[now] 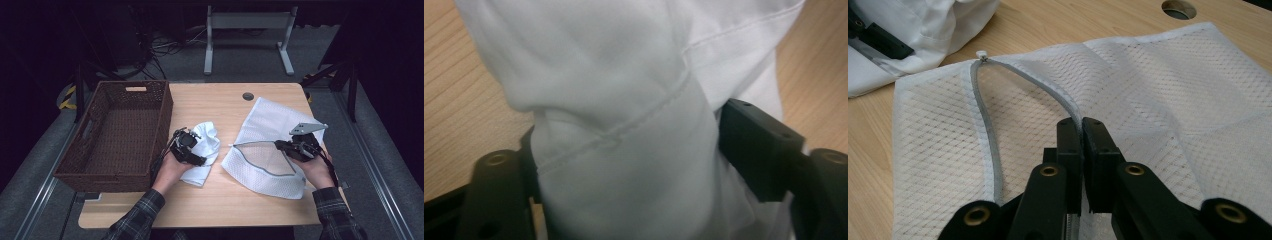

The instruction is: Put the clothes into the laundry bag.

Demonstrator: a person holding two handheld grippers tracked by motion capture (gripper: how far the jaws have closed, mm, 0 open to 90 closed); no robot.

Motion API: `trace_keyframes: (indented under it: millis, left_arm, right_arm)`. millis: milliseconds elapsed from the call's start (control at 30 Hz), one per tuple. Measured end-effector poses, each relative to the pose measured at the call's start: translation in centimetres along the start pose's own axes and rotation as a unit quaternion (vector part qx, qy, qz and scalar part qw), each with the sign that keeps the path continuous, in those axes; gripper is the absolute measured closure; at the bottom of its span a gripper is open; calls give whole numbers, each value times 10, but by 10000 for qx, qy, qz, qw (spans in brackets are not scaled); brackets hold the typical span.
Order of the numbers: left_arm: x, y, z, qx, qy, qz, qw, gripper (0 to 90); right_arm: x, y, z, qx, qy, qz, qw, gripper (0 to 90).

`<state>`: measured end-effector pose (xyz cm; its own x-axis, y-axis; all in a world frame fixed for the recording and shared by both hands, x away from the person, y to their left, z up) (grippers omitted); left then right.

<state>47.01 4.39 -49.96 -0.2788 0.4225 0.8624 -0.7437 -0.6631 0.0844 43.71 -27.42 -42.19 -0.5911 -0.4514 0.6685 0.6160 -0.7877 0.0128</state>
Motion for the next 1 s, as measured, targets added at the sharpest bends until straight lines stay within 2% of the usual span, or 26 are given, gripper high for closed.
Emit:
trace_keyframes:
  millis: [67, 233, 333, 533, 667, 800, 1000]
  left_arm:
    - [1, 1, 0, -40, 15, -94, 9999, 386]
    - [3, 5, 1, 22, 67, -390, 9992, 605]
    - [4, 6, 1, -5, 71, -435, 9990, 684]
    - [11, 8, 4, 50, 137, -533, 9985, 722]
    - [20, 11, 7, 81, 290, -600, 9977, 724]
    - [34, 18, 11, 69, 493, -777, 9957, 724]
    - [48, 26, 15, -10, 642, -972, 9932, 725]
  right_arm:
    - [0, 0, 0, 9, -7, -1, 10000, 872]
    - [1, 1, -1, -4, -5, -9, 10000, 872]
    - [1, 2, -1, -9, 1, -10, 10000, 872]
    - [3, 4, -2, -28, -1, -32, 10000, 874]
    - [5, 7, -3, -73, 24, -61, 10000, 875]
    - [8, 11, -3, -110, 62, -107, 9999, 876]
    - [7, 13, -4, -146, 48, -122, 9998, 877]
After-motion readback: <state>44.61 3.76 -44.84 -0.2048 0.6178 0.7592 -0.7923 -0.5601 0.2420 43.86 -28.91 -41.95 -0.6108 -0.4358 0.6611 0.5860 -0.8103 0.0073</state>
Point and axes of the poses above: each handheld gripper's, and its own axes: x roughly backward along the jaws, z roughly out of its top, y roughly to its right, the point moved 6 cm from there along -x, roughly forward along the jaws, and after that the axes turned 3 degrees about -x, right-handed, at the moved point
